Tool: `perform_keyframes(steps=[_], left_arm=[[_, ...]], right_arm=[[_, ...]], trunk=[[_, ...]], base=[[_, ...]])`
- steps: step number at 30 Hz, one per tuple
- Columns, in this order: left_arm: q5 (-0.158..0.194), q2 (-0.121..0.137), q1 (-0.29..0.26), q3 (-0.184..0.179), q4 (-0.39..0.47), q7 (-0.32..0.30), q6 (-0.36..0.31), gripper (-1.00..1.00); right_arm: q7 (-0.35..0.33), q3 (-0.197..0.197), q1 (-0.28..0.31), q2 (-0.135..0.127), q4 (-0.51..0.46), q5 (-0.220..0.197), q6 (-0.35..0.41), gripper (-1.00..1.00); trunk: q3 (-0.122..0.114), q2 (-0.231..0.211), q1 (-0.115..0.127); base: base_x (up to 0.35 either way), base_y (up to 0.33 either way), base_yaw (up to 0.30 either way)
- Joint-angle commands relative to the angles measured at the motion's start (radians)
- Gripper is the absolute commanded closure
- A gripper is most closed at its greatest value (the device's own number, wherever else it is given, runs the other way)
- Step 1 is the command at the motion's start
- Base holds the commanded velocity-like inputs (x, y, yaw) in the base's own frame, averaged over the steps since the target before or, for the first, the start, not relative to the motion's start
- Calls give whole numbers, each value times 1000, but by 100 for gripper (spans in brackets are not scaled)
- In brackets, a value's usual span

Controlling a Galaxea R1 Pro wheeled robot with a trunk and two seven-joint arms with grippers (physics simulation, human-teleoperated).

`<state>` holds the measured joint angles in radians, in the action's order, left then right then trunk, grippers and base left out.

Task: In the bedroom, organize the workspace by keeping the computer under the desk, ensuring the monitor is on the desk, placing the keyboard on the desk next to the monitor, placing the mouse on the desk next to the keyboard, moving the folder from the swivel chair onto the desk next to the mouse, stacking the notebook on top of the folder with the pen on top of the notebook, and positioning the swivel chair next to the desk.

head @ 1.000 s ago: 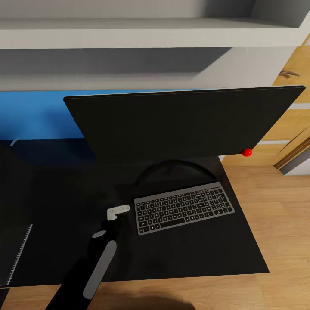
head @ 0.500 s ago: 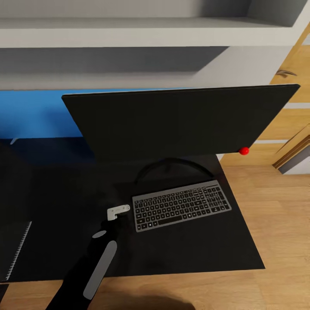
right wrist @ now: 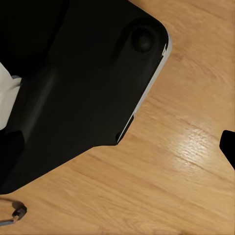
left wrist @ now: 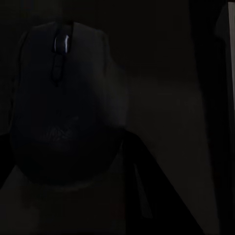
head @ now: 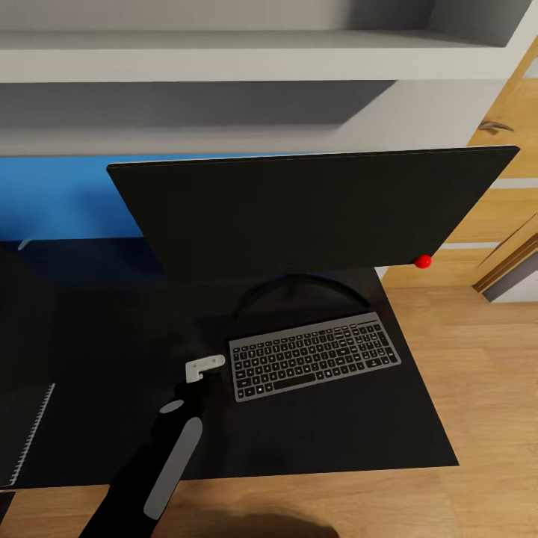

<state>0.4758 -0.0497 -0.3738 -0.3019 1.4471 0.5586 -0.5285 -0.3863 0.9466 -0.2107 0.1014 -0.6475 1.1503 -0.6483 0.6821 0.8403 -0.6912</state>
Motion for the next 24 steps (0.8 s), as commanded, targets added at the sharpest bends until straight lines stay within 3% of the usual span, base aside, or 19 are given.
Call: perform_keyframes(steps=[1, 4, 5, 24], left_arm=[[11, 0, 0, -1, 1, 8, -4, 100], [12, 0, 0, -1, 1, 8, -4, 100], [13, 0, 0, 0, 1, 8, -4, -100], [9, 1, 0, 0, 13, 8, -2, -100]], right_arm=[[-8, 6, 1, 1, -3, 3, -4, -100], [-8, 6, 1, 1, -3, 3, -5, -100], [-8, 6, 1, 1, -3, 3, -5, -100], [-9, 6, 1, 1, -3, 3, -5, -100]], trunk=[[1, 1, 0], [1, 1, 0], [1, 1, 0], [1, 1, 0]], base=[[0, 0, 0], [0, 0, 0], [0, 0, 0], [0, 0, 0]])
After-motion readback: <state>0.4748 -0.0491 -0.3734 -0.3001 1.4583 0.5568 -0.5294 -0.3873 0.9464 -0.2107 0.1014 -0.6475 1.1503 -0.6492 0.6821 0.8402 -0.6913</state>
